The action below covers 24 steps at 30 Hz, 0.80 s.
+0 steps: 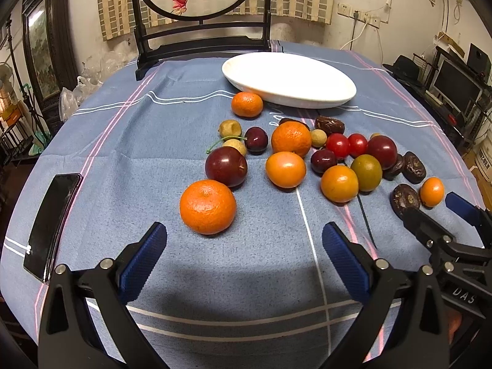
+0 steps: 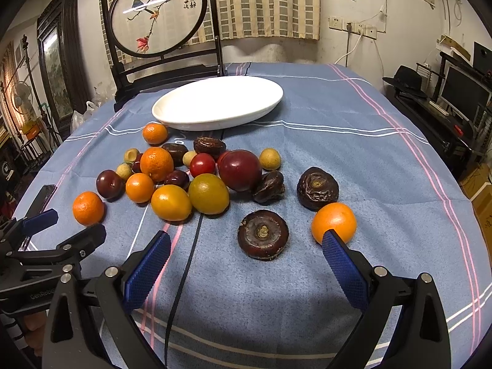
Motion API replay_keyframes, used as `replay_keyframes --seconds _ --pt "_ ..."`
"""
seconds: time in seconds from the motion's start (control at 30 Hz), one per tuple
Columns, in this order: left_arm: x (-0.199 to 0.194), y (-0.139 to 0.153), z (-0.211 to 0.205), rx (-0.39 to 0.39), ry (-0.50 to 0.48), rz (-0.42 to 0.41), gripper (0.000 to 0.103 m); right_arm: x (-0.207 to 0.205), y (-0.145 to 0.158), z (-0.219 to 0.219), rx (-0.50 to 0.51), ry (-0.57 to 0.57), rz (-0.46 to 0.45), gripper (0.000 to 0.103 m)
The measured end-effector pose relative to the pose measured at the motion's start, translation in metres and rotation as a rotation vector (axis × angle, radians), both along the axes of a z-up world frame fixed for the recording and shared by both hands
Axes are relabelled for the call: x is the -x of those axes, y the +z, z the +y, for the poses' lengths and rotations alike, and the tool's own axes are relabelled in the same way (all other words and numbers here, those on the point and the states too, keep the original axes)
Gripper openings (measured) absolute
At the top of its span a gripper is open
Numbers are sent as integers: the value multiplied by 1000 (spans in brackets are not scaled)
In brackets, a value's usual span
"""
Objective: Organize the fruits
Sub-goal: 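Grasp the dark brown round fruit with right tool while left tool grasps the large mandarin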
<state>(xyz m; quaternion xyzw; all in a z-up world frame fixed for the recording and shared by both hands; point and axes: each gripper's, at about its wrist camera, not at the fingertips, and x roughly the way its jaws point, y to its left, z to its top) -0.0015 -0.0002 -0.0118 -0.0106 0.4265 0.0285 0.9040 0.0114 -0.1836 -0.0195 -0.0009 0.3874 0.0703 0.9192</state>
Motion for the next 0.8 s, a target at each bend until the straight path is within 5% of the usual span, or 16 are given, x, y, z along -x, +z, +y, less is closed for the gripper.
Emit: replay_keyframes --seconds 0.27,0.4,0.53,0.7,0.77,0.8 --pt "0 -4 15 6 2 -1 99 -9 -7 -13 2 82 101 99" --pt "-2 -9 24 30 -13 23 99 -20 -12 -10 54 117 144 77" --pt "-7 -10 35 39 -4 33 99 -38 -24 3 133 142 191 67" --pt "-19 -12 41 33 6 44 99 -40 -24 0 65 141 167 42" --pt "-24 -15 41 31 7 55 96 -38 -24 -8 22 144 164 42" --pt "-28 -17 39 32 -2 63 85 -36 -24 -10 11 145 165 42"
